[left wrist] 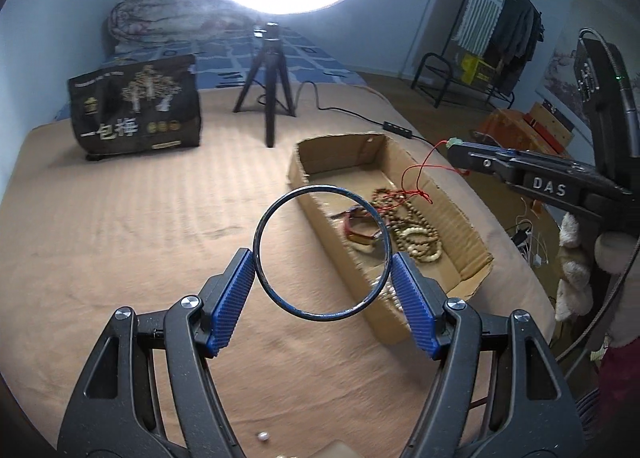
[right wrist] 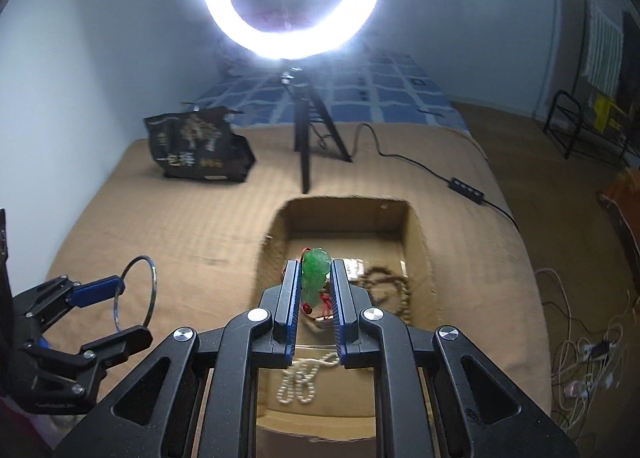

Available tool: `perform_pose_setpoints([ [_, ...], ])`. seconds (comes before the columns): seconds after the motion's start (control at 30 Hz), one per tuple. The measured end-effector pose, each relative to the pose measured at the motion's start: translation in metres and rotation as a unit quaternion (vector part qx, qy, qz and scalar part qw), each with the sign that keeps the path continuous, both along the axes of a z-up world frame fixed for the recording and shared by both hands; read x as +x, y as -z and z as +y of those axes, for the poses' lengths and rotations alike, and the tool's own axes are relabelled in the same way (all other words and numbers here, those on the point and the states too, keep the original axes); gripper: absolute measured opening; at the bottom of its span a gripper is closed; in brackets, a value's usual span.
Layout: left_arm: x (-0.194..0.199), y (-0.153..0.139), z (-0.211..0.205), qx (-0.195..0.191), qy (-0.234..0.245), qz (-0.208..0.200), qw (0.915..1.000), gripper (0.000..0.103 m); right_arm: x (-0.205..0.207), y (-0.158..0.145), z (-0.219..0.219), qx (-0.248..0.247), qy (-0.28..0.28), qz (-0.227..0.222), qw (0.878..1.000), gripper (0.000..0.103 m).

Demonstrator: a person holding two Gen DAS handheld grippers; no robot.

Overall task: Organize jewelry
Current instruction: 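Carry the bangle in the left tool while the right tool carries the pendant over the box, then open the left tool over the box while the right tool releases the pendant inside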

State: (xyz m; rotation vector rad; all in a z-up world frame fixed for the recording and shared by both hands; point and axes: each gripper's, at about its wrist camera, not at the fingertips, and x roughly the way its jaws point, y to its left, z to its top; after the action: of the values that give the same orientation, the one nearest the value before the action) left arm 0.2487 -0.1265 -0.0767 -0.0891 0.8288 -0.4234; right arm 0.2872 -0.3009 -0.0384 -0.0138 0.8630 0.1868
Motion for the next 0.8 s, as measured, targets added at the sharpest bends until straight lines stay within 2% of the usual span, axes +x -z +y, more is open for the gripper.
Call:
perform_pose_setpoints([
  [0.47, 0.016, 0.021, -0.069, -0.003, 0.043, 0.023, 0.9988, 0.072, 0.022, 0.03, -0.032, 0.013, 0.027, 0.032, 0.999, 0.013],
  [0.8, 0.022, 0.033, -0.086, -0.004, 0.057, 0.039, 0.9976, 0.072, 0.029, 0.041, -0.042, 0.019, 0.037, 0.044, 0.998, 0.014],
])
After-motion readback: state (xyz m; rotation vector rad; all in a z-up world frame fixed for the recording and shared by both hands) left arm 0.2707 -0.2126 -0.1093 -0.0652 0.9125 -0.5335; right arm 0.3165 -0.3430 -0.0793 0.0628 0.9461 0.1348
